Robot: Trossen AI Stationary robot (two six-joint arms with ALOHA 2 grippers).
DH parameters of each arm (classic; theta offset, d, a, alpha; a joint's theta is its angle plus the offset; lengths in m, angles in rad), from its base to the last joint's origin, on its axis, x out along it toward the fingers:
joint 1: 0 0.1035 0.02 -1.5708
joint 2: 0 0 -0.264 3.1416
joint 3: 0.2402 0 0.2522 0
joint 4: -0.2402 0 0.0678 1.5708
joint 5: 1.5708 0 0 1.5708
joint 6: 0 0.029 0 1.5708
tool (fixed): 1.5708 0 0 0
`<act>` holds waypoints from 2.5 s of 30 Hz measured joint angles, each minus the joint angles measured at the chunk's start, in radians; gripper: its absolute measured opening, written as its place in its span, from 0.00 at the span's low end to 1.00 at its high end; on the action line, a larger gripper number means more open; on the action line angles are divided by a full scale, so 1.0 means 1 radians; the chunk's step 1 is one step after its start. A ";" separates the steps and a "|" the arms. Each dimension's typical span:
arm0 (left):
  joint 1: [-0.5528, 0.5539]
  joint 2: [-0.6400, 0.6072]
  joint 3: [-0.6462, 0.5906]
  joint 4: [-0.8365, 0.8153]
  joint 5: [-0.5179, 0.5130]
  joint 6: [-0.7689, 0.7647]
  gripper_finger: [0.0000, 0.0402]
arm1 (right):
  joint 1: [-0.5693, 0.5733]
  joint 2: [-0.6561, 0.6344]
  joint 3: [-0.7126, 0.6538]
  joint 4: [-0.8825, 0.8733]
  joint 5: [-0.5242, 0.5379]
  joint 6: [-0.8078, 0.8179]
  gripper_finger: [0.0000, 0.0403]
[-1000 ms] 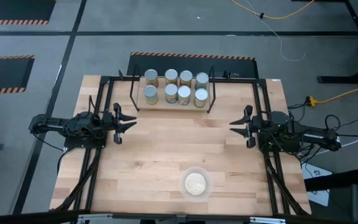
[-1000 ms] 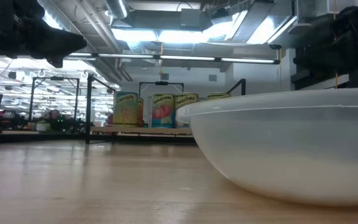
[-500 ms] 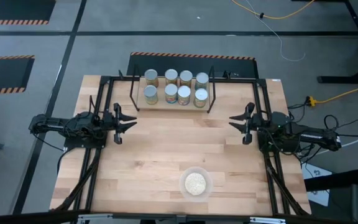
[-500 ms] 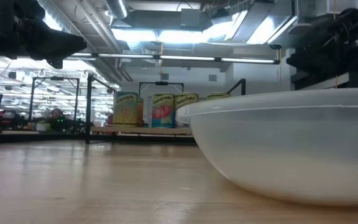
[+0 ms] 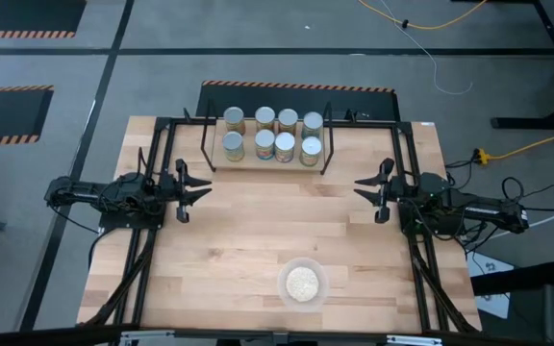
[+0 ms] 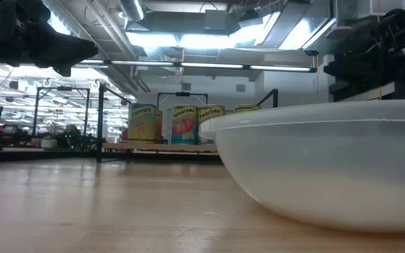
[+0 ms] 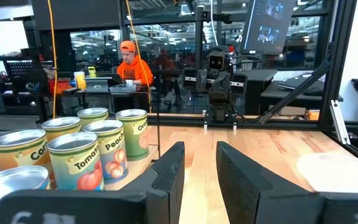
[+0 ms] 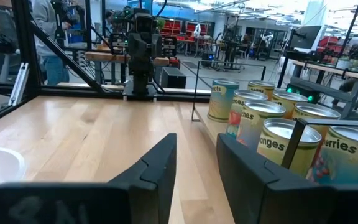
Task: Pick and place cans onto a shelf
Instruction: Return to Home Position
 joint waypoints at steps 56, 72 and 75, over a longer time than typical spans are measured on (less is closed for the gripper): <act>-0.001 0.003 0.000 -0.090 -0.014 0.000 0.08 | 0.000 0.000 0.000 0.001 0.008 0.105 0.03; -0.001 0.003 0.000 -0.090 -0.014 0.000 0.02 | 0.000 0.000 0.000 0.001 0.009 0.105 0.03; -0.001 0.003 0.000 -0.089 -0.014 0.000 0.02 | 0.000 0.000 0.000 0.001 0.009 0.105 0.03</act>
